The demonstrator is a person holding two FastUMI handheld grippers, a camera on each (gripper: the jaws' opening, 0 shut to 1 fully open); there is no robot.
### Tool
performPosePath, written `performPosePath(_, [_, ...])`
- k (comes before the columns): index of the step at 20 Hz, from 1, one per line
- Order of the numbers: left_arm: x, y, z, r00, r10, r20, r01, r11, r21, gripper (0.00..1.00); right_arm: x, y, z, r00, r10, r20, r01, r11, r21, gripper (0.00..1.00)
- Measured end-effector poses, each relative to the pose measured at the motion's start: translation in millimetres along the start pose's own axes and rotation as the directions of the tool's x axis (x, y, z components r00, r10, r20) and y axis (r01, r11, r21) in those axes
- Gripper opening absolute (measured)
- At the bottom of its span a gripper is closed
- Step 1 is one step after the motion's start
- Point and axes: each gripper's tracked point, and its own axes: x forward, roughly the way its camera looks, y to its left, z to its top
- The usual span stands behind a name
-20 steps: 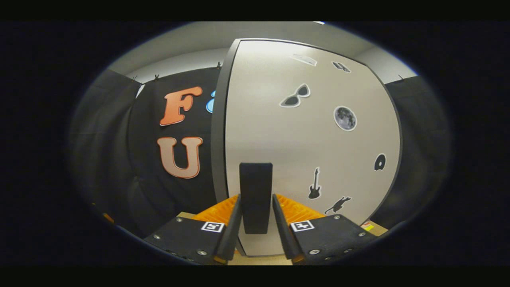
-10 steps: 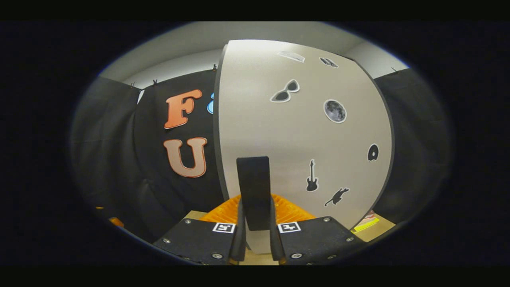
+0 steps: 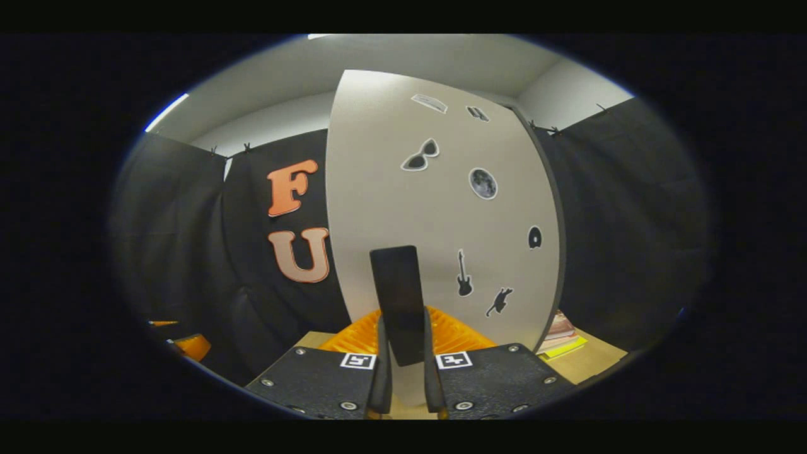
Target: Open the cabinet door with the right hand, grasp the bottle in the cabinet with the left hand and place it on the coaster, then close the cabinet door with the right hand.
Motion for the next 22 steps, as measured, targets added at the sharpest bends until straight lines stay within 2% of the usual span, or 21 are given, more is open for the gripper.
performPosePath(1, [-4.4, -7.4, 2.1, 1.0, -0.006, 0.001, 0.006, 1.0, 0.004, 0.96, -3.2, -3.1, -0.1, 1.0, -0.004, -0.002, 0.004, 1.0, 0.007, 0.2])
performPosePath(3, [-14.4, -21.4, 7.4, 1.0, -0.011, 0.012, 0.011, 1.0, 0.018, 0.94, -8.3, -7.2, 0.7, 1.0, -0.006, 0.006, 0.006, 1.0, 0.018, 0.2])
performPosePath(4, [-19.5, -26.5, 9.4, 1.0, -0.008, 0.018, 0.008, 1.0, 0.027, 0.94, -11.0, -9.7, 1.4, 1.0, -0.012, 0.013, 0.012, 0.999, 0.032, 0.17])
performPosePath(5, [-26.0, -31.4, 9.7, 1.0, -0.001, 0.018, 0.001, 0.999, 0.036, 0.94, -13.9, -12.3, 4.1, 1.0, -0.02, 0.023, 0.019, 0.999, 0.04, 0.2])
performPosePath(6, [-30.4, -36.2, 7.0, 1.0, 0.002, 0.016, -0.003, 0.999, 0.041, 0.99, -16.6, -14.7, 4.3, 0.999, -0.023, 0.031, 0.022, 0.999, 0.038, 0.16])
performPosePath(9, [-39.4, -60.3, 0.2, 1.0, -0.014, -0.008, 0.014, 0.999, 0.031, 0.97, -23.0, -19.4, 3.2, 1.0, -0.014, 0.02, 0.013, 0.999, 0.045, 0.18])
performPosePath(15, [-54.9, -89.8, -7.3, 0.999, -0.026, -0.023, 0.026, 0.999, 0.033, 0.97, -32.9, -34.2, 6.0, 0.999, -0.037, 0.028, 0.036, 0.998, 0.06, 0.16])
performPosePath(20, [-63.5, -118.6, -13.3, 0.998, -0.044, -0.039, 0.045, 0.999, 0.015, 0.95, -36.6, -60.9, 11.3, 0.993, -0.109, 0.054, 0.105, 0.993, 0.059, 0.15])
performPosePath(22, [-64.9, -131.4, -14.1, 0.998, -0.054, -0.04, 0.054, 0.999, 0.009, 0.95, -39.1, -64.5, 10.6, 0.993, -0.108, 0.049, 0.105, 0.992, 0.066, 0.15])
